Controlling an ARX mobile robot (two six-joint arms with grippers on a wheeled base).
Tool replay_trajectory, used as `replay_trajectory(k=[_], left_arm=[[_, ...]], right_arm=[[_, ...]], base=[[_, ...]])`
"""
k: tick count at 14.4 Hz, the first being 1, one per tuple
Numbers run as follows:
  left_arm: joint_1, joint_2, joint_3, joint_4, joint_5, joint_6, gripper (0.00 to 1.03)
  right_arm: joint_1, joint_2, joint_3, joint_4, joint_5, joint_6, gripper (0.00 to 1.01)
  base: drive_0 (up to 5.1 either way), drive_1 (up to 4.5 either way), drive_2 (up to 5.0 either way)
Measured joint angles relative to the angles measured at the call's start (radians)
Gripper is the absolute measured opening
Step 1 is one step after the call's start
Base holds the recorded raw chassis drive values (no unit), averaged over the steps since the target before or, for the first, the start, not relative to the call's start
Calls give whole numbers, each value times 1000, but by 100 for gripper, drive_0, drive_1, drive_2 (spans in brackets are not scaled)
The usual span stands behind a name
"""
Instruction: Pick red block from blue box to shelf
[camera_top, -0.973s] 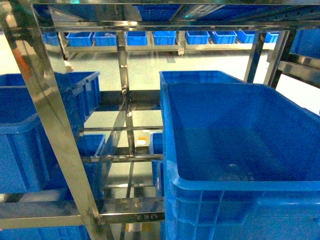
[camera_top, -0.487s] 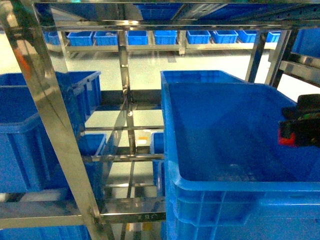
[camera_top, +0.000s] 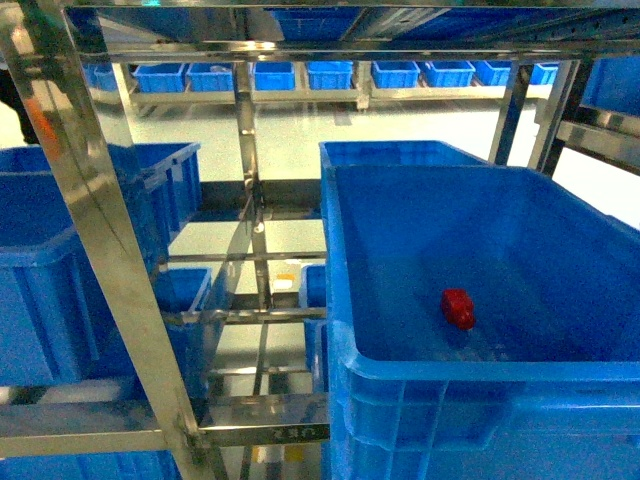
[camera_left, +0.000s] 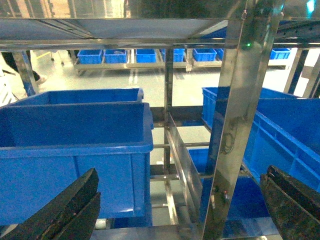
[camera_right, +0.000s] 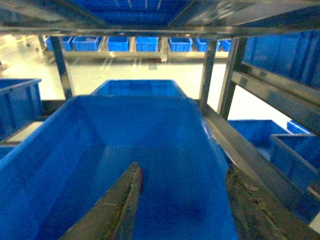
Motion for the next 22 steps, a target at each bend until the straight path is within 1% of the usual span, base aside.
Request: replay_trajectory(k=[1,3,4,6,7,8,11,16,22], left_arm=[[0,0,0,0,0,0,98],[0,0,0,0,0,0,98],[0,0,0,0,0,0,98],[0,0,0,0,0,0,98],[0,0,0,0,0,0,98],[0,0,0,0,0,0,98],[0,0,0,0,0,0,98],[0,0,0,0,0,0,98],[0,0,0,0,0,0,98]], right_arm=[[-10,-38,-22,-29,-19,0,42],[-44,-145,-42,-87,-49,0,20],[-69,-237,-63,-163,-71,-4,1],[-95,-344,-86,-249,-100,-4,2],[-177,-426,-92,-319,-178,-4,2],[-185,-509,-97,-391,-185,-4,2],[-180,-642,-98,-511,-186,-4,2],[-180,-807,-98,-669,-186,-4,2],[-180,-915,-98,-777,-186,-4,2]], base=[[0,0,0],[0,0,0],[0,0,0],[0,0,0],[0,0,0],[0,0,0],[0,0,0],[0,0,0],[0,0,0]])
